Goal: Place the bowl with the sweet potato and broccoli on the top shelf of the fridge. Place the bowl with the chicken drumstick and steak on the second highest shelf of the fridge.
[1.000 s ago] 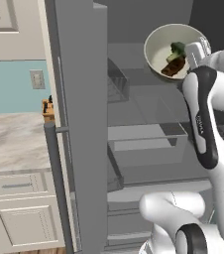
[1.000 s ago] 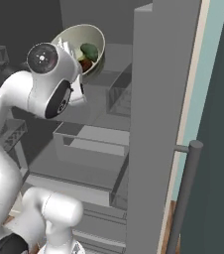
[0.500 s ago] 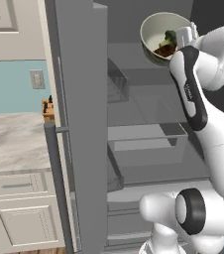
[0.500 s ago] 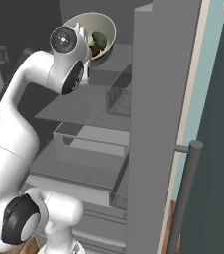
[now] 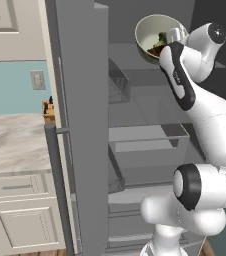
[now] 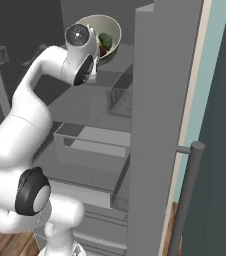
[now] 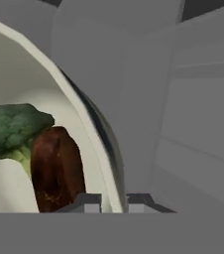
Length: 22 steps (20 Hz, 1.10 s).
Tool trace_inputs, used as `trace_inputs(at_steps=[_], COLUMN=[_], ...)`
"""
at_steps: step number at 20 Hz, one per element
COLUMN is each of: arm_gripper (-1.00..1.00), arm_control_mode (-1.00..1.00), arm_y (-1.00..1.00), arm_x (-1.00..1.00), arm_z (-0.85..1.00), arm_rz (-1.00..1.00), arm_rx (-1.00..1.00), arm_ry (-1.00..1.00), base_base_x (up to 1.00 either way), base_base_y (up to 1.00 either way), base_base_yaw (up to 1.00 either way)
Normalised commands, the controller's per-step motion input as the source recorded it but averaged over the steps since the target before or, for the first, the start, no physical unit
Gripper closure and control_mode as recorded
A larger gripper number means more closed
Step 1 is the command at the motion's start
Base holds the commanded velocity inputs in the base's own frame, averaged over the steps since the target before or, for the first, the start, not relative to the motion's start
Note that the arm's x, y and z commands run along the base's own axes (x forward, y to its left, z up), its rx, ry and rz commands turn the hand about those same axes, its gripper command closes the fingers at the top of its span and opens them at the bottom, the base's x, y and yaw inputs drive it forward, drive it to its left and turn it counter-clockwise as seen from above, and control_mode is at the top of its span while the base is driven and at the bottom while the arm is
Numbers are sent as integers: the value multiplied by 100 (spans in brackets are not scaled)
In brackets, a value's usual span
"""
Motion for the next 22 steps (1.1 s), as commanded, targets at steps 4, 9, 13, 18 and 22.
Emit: trace_inputs(at_steps=[4, 9, 13, 18, 22], arm_gripper=[100, -100, -100, -100, -100], arm_control_mode=[-100, -100, -100, -100, -100], arm_y=[0, 0, 0, 6, 10], arm_x=[97, 47, 4, -33, -100], arm_z=[0, 0, 0, 4, 18], arm_rz=[0, 0, 0, 0, -2], arm_rx=[5, 1, -1, -2, 0], arm_ry=[0, 3, -5, -23, -20], base_base_x=[0, 0, 0, 0, 0], base_base_y=[0, 0, 0, 0, 0], base_base_yaw=[0, 0, 0, 0, 0])
